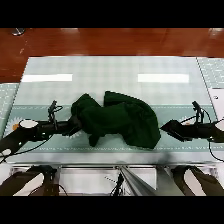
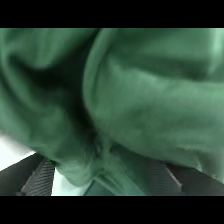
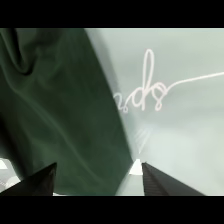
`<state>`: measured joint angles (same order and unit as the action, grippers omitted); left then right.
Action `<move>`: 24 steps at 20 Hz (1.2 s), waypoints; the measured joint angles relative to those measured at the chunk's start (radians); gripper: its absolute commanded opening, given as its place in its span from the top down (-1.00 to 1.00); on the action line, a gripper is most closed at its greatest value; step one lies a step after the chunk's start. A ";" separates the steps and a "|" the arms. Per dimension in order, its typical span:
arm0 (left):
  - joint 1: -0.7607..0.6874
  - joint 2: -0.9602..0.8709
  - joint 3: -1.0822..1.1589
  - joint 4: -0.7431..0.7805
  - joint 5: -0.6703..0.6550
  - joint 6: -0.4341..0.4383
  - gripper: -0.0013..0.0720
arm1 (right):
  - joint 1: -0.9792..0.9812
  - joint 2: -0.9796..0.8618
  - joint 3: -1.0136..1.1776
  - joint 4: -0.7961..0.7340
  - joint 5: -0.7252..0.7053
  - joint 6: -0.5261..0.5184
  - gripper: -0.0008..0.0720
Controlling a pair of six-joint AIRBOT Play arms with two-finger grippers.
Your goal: Fold the shirts.
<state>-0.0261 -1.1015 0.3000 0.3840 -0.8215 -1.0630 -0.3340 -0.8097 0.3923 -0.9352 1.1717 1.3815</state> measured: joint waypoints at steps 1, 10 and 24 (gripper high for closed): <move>-0.006 -0.024 0.012 0.018 0.027 0.018 0.90 | 0.000 0.001 -0.003 0.006 0.002 -0.004 -0.72; -0.040 -0.102 0.099 0.003 -0.020 0.080 0.90 | 0.006 -0.008 -0.024 0.007 0.062 -0.020 -0.72; -0.038 -0.105 0.124 -0.003 -0.065 0.086 0.91 | 0.390 -0.309 0.118 0.126 -0.130 -0.029 0.86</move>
<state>-0.0639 -1.2068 0.4244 0.3813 -0.8864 -0.9771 0.0559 -1.1191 0.5102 -0.8097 1.0420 1.3529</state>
